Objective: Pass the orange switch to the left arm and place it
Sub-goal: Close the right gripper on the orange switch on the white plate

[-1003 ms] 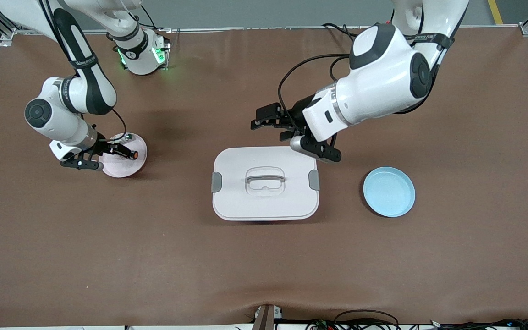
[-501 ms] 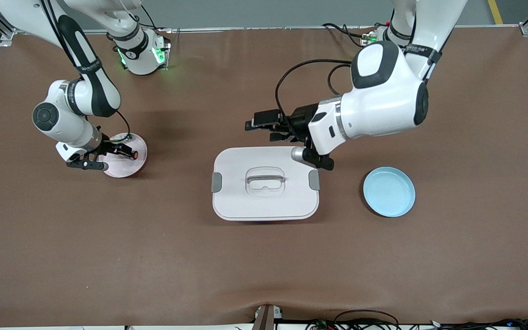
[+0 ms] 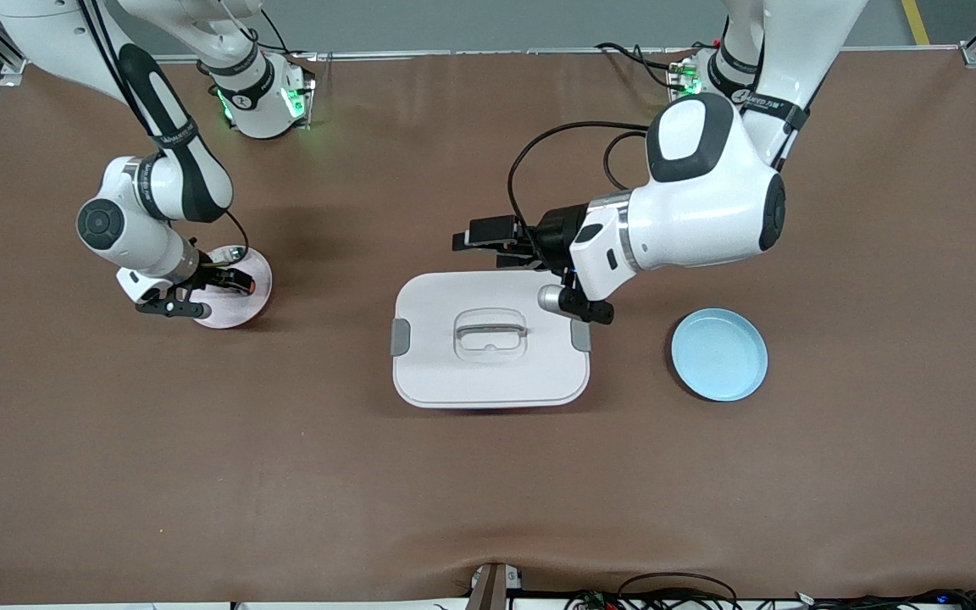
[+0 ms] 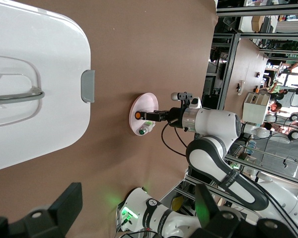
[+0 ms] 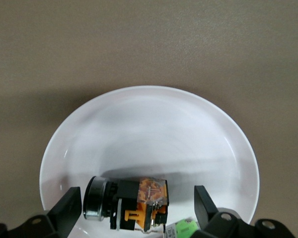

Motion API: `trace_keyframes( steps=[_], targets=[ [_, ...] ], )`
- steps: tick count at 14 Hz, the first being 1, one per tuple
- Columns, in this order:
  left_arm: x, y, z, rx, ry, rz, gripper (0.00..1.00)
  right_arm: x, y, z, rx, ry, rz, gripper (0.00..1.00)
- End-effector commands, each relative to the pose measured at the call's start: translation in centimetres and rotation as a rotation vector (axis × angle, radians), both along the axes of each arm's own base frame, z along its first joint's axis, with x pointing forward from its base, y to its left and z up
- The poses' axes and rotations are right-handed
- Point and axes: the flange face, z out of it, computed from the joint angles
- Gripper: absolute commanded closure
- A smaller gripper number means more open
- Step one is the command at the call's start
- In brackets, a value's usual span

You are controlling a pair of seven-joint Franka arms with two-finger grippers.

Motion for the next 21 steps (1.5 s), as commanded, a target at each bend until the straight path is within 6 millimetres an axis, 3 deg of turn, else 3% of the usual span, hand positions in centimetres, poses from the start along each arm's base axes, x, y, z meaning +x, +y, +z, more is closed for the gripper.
trace_keyframes(
  steps=[1, 10, 11, 12, 13, 15, 16, 21],
  targets=[
    [0.1, 0.0, 0.8, -0.025, -0.009, 0.005, 0.0, -0.2, 0.3, -0.7, 0.005, -0.003, -0.015, 0.0],
    [0.2, 0.5, 1.3, -0.022, -0.023, 0.01, 0.0, -0.8, 1.2, -1.4, 0.003, 0.003, -0.026, 0.0],
    [0.2, 0.5, 1.4, -0.022, -0.023, 0.008, 0.0, -0.8, 1.3, -1.5, 0.003, 0.005, -0.023, 0.06],
    [0.2, 0.4, 1.3, -0.022, -0.022, 0.008, 0.0, -0.8, 1.4, -1.5, 0.003, 0.005, -0.021, 0.2],
    [0.2, 0.5, 1.4, -0.022, -0.023, 0.008, 0.0, -0.8, 1.4, -1.4, 0.003, 0.005, -0.02, 0.4],
    [0.2, 0.5, 1.4, -0.022, -0.024, 0.01, 0.0, -0.9, 1.3, -1.4, 0.003, 0.008, -0.023, 0.94],
    [0.2, 0.5, 1.3, -0.022, -0.022, 0.01, 0.0, -0.9, 1.4, -1.4, 0.004, 0.012, -0.021, 1.0],
    [0.2, 0.5, 1.3, -0.022, -0.022, 0.01, 0.0, -0.9, 1.4, 0.3, 0.013, 0.054, -0.028, 1.0]
  ],
)
